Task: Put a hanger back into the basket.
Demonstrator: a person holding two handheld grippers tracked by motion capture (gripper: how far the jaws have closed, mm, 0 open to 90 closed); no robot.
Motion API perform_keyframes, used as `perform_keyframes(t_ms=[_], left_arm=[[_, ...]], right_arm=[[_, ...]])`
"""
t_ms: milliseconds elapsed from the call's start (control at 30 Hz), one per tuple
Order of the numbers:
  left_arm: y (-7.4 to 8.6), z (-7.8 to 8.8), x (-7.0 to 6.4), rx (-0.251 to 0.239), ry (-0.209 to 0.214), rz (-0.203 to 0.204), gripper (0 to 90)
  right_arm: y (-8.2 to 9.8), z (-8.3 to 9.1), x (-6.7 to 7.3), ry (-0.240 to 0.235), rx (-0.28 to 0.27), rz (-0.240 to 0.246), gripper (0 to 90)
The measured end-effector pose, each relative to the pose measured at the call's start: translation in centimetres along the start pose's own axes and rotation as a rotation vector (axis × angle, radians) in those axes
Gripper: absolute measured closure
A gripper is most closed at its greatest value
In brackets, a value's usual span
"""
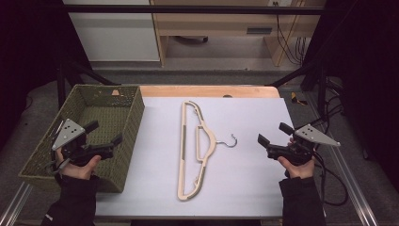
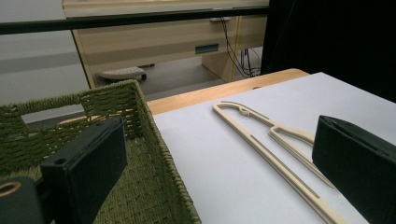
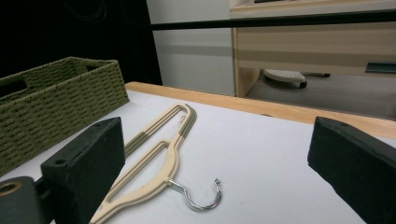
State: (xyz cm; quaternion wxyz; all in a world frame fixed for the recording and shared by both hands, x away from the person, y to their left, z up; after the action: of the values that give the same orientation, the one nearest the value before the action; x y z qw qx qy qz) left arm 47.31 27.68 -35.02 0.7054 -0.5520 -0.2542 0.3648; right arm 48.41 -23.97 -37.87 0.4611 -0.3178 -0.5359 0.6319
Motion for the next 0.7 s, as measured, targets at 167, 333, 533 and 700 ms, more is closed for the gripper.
perform_keyframes(t_ms=[167,333,533,700], left_arm=[[0.1,0.0,-0.1,0.003,0.006,-0.004,2.9],[-0.1,0.2,-0.2,-0.006,0.007,-0.008,2.9],[0.2,-0.2,-0.3,0.009,0.009,-0.009,2.9],[0.3,-0.4,-0.1,0.019,0.003,-0.009,2.5]], right_arm=[[0.4,-0.5,0.3,-0.01,0.016,0.024,7.2],[0.6,-1.4,0.7,-0.028,0.037,0.052,9.7],[0.8,-3.2,1.7,-0.061,0.076,0.078,11.9],[0.6,-4.7,2.7,-0.07,0.099,0.103,13.9]])
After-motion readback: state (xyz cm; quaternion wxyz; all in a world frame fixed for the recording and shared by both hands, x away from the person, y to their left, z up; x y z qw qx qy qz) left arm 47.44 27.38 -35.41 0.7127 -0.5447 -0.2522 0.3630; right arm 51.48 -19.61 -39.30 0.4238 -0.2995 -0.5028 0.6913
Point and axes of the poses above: each handheld gripper's, and its own axes: z roughly backward along the jaws, y roughly out of its underside, x roughly to its left, the point moved 5 cm from there along -z, roughly forward along the jaws, and after that the axes turned 9 degrees about y, right-handed, at the moved point
